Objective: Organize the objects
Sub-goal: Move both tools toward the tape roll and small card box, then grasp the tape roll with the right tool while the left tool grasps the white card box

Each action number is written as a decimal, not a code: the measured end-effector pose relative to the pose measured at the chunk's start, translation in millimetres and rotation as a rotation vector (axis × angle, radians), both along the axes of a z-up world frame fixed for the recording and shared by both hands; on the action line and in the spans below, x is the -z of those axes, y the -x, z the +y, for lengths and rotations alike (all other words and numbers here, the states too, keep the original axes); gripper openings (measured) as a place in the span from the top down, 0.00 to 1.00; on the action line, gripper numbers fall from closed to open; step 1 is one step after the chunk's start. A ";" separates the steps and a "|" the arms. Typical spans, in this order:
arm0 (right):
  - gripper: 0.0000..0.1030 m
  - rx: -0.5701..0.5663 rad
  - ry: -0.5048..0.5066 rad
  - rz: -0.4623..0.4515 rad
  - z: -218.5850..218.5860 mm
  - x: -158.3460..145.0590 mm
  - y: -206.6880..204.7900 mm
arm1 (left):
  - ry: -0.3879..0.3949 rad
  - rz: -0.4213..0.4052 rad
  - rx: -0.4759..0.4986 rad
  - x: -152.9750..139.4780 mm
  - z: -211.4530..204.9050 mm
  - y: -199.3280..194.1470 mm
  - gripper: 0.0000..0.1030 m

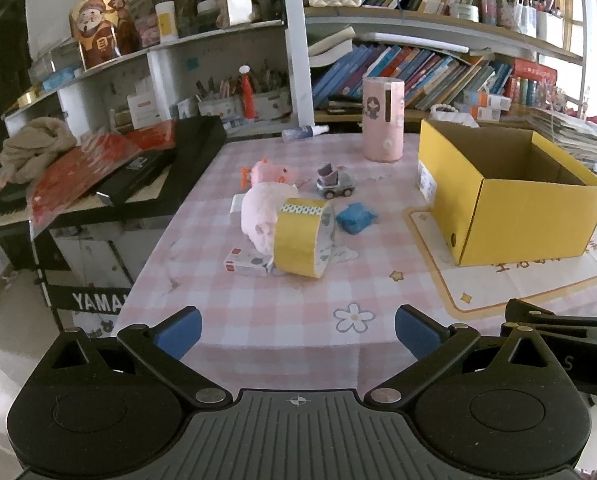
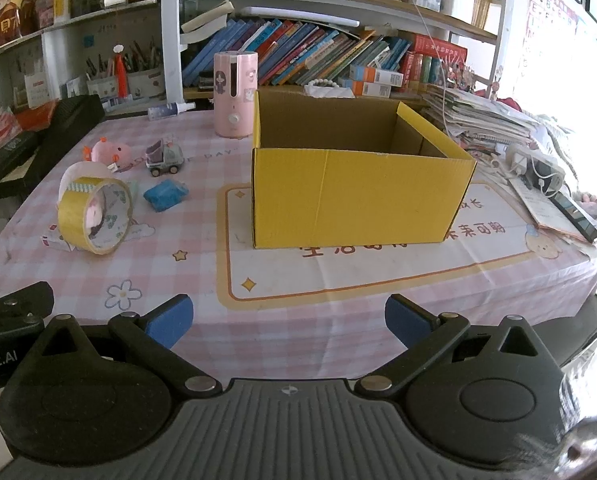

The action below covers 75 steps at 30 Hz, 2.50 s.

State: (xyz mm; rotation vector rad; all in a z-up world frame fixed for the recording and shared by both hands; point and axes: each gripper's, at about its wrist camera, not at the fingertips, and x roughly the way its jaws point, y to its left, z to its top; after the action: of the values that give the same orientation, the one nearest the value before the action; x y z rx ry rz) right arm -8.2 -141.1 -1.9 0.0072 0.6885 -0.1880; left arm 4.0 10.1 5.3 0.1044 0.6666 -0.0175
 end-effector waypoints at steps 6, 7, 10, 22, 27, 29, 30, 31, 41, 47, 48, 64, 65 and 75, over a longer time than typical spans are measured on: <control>0.00 0.008 -0.016 -0.008 0.7 -2.0 -2.7 | 0.003 -0.010 0.016 -1.6 1.3 -1.8 0.00; 0.00 0.008 -0.019 -0.010 1.9 -2.4 -3.1 | 0.005 -0.015 0.019 -2.3 2.2 -1.5 0.00; 0.01 0.004 -0.037 -0.020 1.4 -4.7 -2.3 | 0.019 -0.024 0.033 -4.2 6.3 -1.8 0.00; 0.18 -0.110 -0.117 -0.010 16.0 -8.1 -15.7 | 0.080 0.003 -0.003 0.5 31.2 -4.4 0.00; 0.26 -0.193 -0.175 -0.011 24.7 -10.2 -28.9 | 0.088 0.023 -0.065 3.4 47.8 -10.4 0.00; 0.26 -0.227 -0.208 -0.021 29.2 -11.6 -38.0 | 0.101 0.027 -0.089 4.5 56.3 -14.3 0.00; 0.27 -0.245 -0.225 -0.022 32.0 -11.4 -42.7 | 0.110 0.030 -0.109 5.3 62.2 -17.1 0.00; 0.27 -0.268 -0.244 -0.021 35.3 -11.2 -48.0 | 0.116 0.033 -0.126 6.1 66.3 -19.8 0.00; 0.38 -0.457 -0.420 0.016 61.0 -5.9 -119.7 | 0.110 0.065 -0.210 15.2 80.8 -53.9 0.00; 0.42 -0.511 -0.482 0.100 80.0 16.0 -172.2 | 0.098 0.081 -0.225 17.3 84.4 -71.6 0.00; 0.43 -0.513 -0.497 0.118 81.7 20.3 -180.8 | 0.092 0.085 -0.227 18.3 84.0 -75.2 0.00; 0.94 -0.686 -0.389 0.007 55.1 -3.5 -208.5 | -0.001 0.197 -0.130 60.7 53.2 -162.0 0.02; 0.94 -0.687 -0.391 0.008 51.7 -4.2 -210.3 | -0.008 0.210 -0.120 64.9 52.4 -167.4 0.06; 0.93 -0.674 -0.385 0.024 40.8 -0.9 -215.4 | 0.065 0.242 -0.069 80.5 60.5 -185.3 0.44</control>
State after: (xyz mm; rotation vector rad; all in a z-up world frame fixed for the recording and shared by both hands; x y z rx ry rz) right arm 207.1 -100.3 -1.0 0.1394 0.7080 0.5931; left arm 189.3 70.6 -75.3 0.0169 0.9103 0.0148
